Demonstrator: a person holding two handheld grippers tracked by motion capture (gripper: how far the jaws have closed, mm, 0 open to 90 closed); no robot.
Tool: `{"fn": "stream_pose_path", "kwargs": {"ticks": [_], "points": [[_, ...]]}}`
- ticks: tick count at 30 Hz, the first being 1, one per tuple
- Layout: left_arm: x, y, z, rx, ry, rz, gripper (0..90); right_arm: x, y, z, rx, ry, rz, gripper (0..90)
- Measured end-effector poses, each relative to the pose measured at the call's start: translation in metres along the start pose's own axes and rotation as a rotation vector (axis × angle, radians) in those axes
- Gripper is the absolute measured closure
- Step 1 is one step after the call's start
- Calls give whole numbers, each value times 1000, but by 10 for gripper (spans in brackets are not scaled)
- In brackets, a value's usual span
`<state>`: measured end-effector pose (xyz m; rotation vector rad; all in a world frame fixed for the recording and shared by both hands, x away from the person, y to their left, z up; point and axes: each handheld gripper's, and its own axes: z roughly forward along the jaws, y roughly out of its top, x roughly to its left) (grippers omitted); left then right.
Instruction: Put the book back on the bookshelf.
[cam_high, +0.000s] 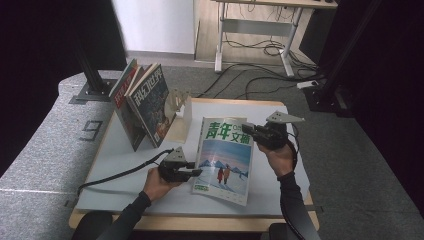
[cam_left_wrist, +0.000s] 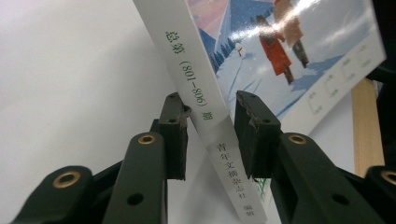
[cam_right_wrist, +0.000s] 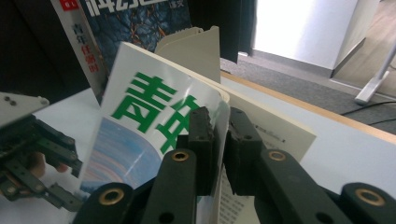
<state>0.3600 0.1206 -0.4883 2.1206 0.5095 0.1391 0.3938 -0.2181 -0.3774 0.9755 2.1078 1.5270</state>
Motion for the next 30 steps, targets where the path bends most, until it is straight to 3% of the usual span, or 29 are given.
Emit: {"fn": "stream_pose_path", "kwargs": {"ticks": [3, 9, 13, 18, 21, 24, 30], "points": [[-1, -1, -2, -2, -6, 1, 669, 1, 0, -2, 10, -10, -18, 779], [-5, -4, -7, -15, -37, 12, 698, -7, -6, -6, 21, -21, 6, 676], [-7, -5, -9, -19, -47, 16, 709, -11, -13, -6, 34, -31, 11, 549], [-8, -7, -11, -25, -53, 20, 716, -15, -27, -1, 71, -44, 23, 312], [-9, -8, -11, -28, -56, 21, 720, -18, -38, 4, 84, -15, 48, 189], [-9, -8, -12, -31, -60, 23, 722, -18, -49, 9, 108, 29, 55, 143], [-10, -9, -13, -35, -65, 28, 723, -16, -68, 22, 144, 130, 66, 183]]}}
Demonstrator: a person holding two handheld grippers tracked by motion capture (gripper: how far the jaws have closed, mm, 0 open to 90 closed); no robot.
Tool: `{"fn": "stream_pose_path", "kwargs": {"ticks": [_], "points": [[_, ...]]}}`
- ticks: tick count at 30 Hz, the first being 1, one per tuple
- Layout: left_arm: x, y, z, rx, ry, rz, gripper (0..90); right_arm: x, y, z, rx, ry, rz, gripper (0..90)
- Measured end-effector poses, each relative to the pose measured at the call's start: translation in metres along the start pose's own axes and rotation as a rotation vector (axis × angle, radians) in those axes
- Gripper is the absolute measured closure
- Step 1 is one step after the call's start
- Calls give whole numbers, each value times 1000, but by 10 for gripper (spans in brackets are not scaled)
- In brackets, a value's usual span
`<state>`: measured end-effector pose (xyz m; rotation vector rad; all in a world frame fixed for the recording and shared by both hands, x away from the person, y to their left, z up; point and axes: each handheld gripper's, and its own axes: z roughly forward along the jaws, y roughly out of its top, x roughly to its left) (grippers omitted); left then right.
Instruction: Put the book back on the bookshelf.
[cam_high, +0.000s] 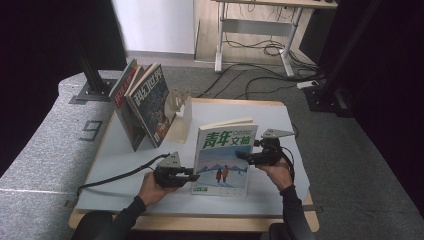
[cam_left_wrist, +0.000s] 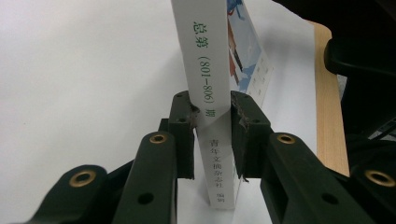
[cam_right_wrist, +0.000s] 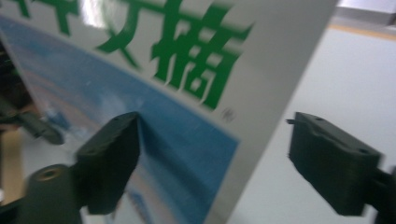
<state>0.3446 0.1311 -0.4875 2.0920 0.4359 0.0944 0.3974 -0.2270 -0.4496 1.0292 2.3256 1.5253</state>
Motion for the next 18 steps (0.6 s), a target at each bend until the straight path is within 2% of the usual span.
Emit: {"fn": "stream_pose_path", "kwargs": {"ticks": [2, 4, 5, 8, 15, 18], "points": [[0, 0, 0, 0, -2, -2, 724, 0, -2, 1, 0, 43, -3, 272], [1, 0, -1, 0, -4, -5, 723, 1, -2, -1, 3, 25, -8, 347], [1, -1, -1, -1, -5, -5, 723, 1, -1, -3, 0, 14, -2, 420], [1, -1, -2, -3, -11, 4, 724, -3, 1, -10, -31, 28, 22, 553], [3, 0, -3, 2, -16, 4, 720, 3, 3, -12, -52, -5, -32, 610], [4, 0, -3, -8, 1, 12, 722, 4, 6, -12, -67, -15, -44, 618]]}}
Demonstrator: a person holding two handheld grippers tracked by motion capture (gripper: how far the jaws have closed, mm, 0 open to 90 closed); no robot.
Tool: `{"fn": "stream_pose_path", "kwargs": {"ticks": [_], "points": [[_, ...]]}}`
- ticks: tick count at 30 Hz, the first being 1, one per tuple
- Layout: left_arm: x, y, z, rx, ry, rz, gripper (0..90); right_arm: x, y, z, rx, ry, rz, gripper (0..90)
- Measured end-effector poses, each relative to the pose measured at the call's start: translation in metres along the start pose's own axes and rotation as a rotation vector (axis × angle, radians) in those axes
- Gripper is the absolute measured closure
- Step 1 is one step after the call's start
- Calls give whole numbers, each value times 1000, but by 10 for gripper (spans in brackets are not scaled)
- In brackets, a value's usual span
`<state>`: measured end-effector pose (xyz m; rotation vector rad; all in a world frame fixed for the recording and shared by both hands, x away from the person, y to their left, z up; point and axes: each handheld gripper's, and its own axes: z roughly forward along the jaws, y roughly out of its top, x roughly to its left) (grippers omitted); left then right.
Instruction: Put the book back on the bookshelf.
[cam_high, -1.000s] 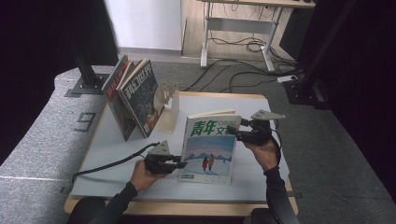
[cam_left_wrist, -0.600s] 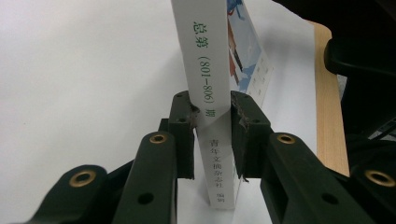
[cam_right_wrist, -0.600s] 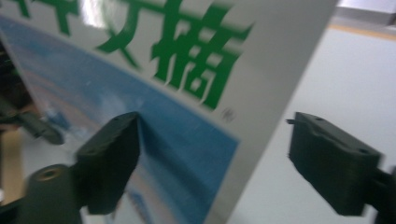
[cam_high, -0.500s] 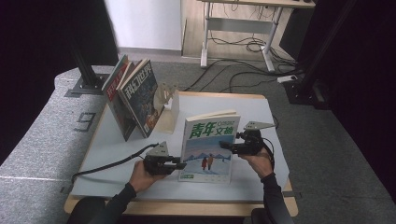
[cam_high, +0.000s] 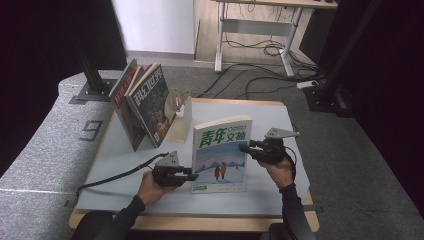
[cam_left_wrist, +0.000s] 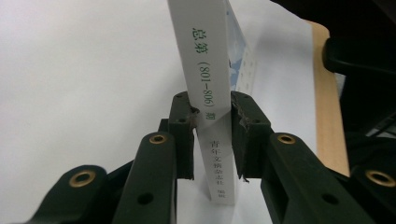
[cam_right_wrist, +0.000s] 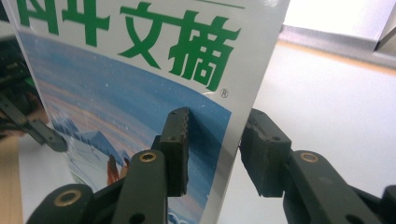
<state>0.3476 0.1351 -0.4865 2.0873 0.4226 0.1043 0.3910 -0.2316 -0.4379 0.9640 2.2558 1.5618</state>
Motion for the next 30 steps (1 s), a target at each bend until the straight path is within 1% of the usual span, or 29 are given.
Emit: {"fn": "stream_pose_path", "kwargs": {"ticks": [3, 8, 9, 11, 13, 18, 20, 21, 22, 24, 25, 27, 30], "points": [[2, 1, 1, -12, 34, 9, 734, 3, 7, -3, -39, -2, -14, 629], [2, 6, 5, -2, 126, 71, 742, 11, 22, -8, -76, -10, -65, 651], [1, 6, 5, 0, 144, 83, 740, 12, 23, -8, -75, -13, -76, 650], [1, 6, 5, 1, 150, 89, 737, 14, 24, -9, -73, -22, -89, 649], [0, 6, 5, 2, 157, 92, 732, 14, 23, -11, -74, -12, -95, 644], [-1, 8, 4, 12, 150, 97, 710, 14, 20, -13, -81, -5, -98, 637], [-1, 10, 4, 10, 150, 90, 702, 14, 20, -13, -83, -3, -99, 635], [-1, 11, 3, -4, 152, 92, 699, 14, 20, -13, -84, -4, -100, 633], [-1, 13, 1, -29, 149, 90, 695, 14, 20, -13, -85, 0, -100, 630], [-1, 19, -4, -71, 126, 79, 696, 15, 20, -13, -89, 8, -104, 623], [-2, 23, -5, -73, 129, 84, 696, 15, 20, -14, -88, 5, -108, 619], [-3, 29, -5, -55, 143, 95, 696, 15, 20, -14, -86, 9, -110, 618], [-2, 35, -6, -56, 138, 72, 693, 15, 19, -15, -88, 11, -108, 614]]}}
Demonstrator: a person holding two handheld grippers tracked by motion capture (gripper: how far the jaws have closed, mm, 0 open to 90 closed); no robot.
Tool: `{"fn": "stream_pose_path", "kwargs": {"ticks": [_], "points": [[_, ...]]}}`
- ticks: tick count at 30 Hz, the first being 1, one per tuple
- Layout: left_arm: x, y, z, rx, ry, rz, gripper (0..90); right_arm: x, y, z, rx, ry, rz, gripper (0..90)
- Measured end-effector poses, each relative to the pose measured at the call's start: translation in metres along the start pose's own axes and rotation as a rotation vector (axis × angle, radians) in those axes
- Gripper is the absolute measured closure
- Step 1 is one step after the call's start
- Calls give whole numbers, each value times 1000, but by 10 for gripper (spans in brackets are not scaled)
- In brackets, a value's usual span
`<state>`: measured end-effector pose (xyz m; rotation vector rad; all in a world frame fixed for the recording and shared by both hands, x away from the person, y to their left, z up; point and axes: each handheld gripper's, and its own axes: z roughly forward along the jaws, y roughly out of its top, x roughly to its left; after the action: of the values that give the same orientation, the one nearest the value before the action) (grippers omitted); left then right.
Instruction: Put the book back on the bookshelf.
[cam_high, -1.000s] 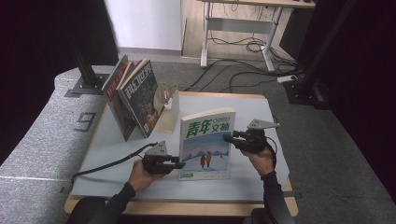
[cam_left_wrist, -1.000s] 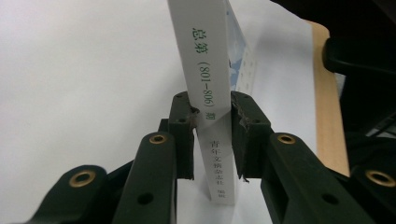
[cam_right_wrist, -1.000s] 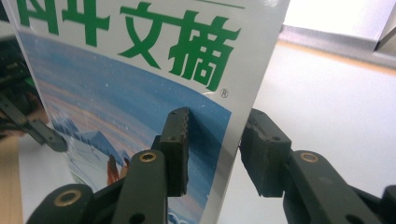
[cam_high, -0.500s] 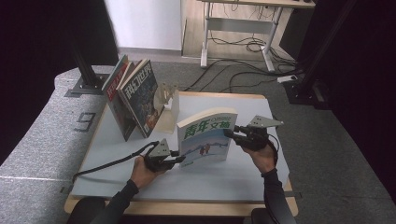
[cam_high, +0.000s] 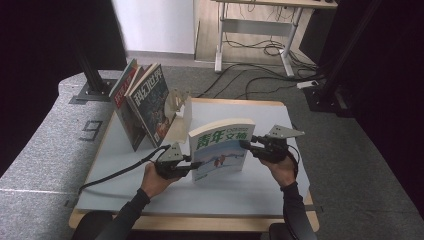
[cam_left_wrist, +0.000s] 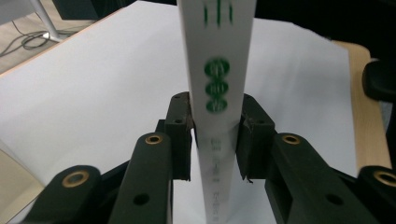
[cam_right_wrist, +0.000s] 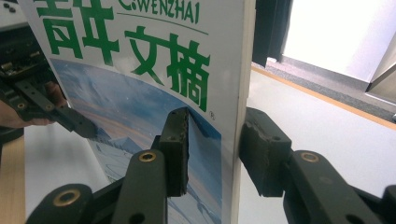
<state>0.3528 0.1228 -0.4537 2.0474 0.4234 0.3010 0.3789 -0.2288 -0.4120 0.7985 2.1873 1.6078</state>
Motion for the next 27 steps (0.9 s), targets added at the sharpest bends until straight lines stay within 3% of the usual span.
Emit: {"fn": "stream_pose_path", "kwargs": {"ticks": [5, 8, 12, 17, 22, 27], "points": [[3, 9, 1, -4, -17, -31, 664, 0, 0, 1, -1, -4, 2, 611], [7, 15, -1, -38, -46, -65, 654, 0, 0, 1, -2, -5, 3, 608], [6, 26, -1, -10, -32, -43, 654, 0, 0, 0, 0, -3, 4, 605], [5, 34, 1, -8, -23, -45, 649, 0, 0, 1, 0, -4, 8, 596], [8, 36, 5, -35, -31, -79, 646, 0, 0, 1, 0, -4, 9, 590], [4, 42, 11, -23, 4, -48, 662, 0, 0, 2, 6, -13, 11, 577]]}}
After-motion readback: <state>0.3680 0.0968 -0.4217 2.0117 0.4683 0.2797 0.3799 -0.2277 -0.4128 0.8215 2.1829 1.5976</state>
